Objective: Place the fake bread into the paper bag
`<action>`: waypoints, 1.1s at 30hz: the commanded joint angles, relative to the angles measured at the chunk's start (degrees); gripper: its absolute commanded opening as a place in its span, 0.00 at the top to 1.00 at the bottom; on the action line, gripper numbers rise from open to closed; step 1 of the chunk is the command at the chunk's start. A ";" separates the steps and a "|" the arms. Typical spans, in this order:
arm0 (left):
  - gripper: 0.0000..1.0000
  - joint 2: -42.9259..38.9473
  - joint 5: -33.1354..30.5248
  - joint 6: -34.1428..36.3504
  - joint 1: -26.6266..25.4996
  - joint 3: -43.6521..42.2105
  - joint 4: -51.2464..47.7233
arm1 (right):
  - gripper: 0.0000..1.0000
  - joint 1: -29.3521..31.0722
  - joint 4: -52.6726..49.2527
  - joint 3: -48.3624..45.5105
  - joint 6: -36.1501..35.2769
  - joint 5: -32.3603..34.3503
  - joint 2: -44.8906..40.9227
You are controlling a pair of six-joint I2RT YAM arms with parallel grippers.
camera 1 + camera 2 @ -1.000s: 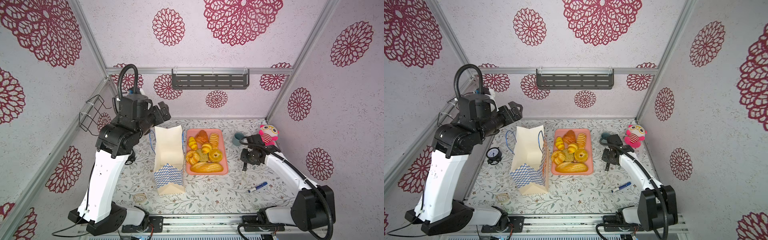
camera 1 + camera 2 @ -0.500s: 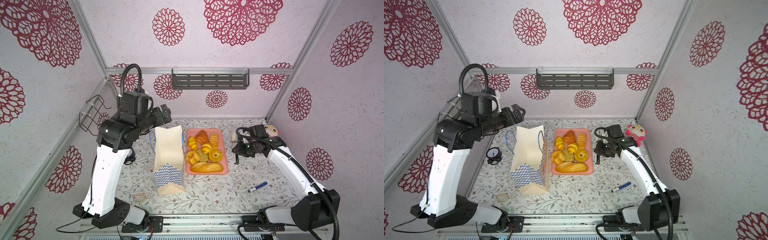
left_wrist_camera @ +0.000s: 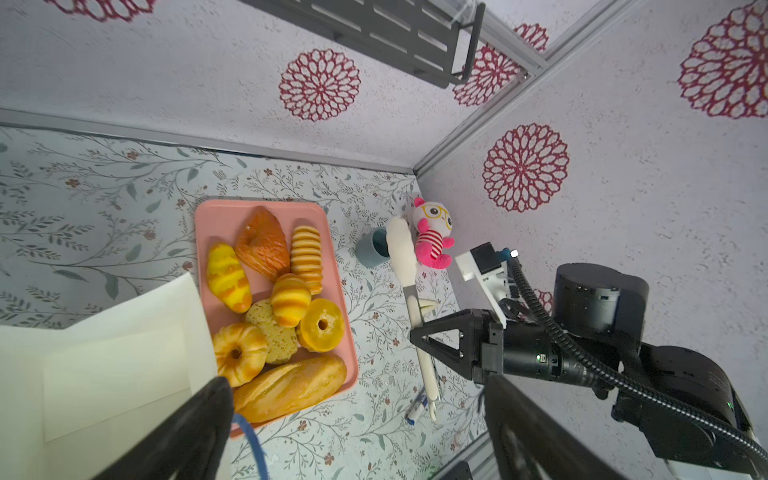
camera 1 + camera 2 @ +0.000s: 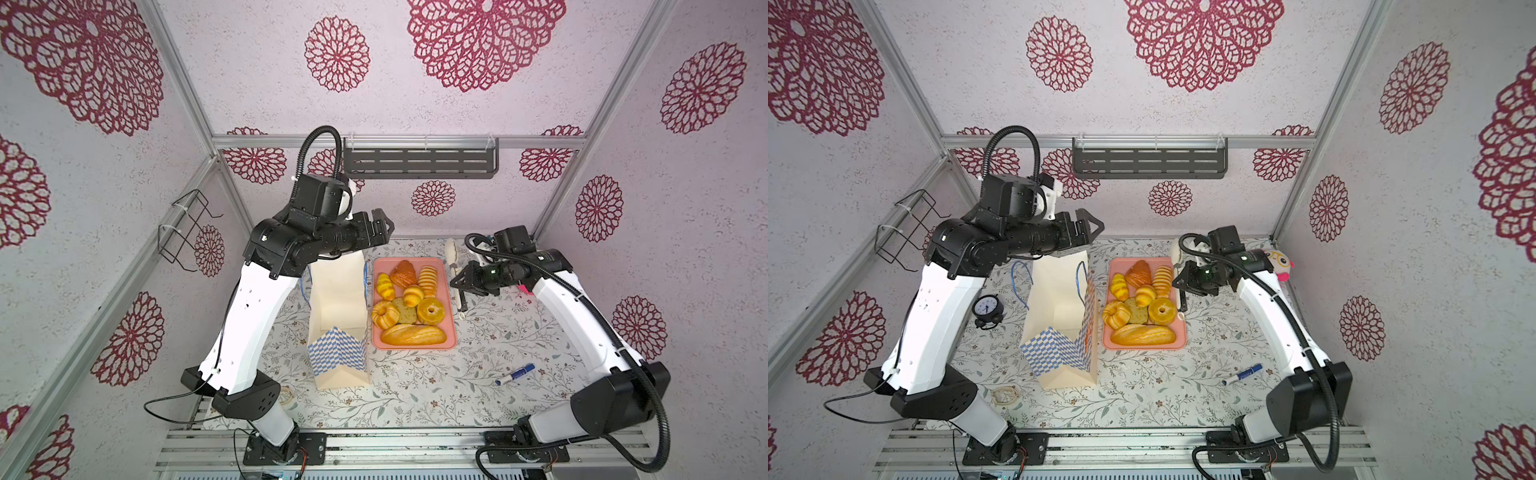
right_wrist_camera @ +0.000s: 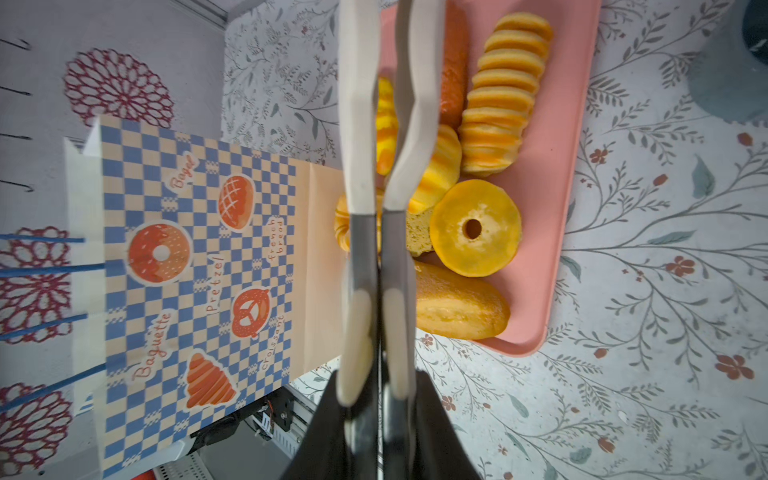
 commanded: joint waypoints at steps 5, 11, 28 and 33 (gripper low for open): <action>0.03 -8.10 -9.15 -0.09 7.26 -5.22 -1.31 | 0.81 6.94 -17.43 5.13 -4.97 13.93 4.86; 0.03 -13.38 -13.07 0.69 10.53 -11.54 -1.00 | 0.68 7.18 -16.65 4.31 -4.60 14.98 4.20; 0.02 -19.28 -17.61 1.38 14.58 -18.22 -1.22 | 0.77 7.14 -16.11 5.56 -6.62 16.97 5.60; 0.03 -20.69 -19.15 2.92 16.43 -20.46 -3.73 | 0.75 7.27 -16.30 6.59 -8.54 18.15 5.31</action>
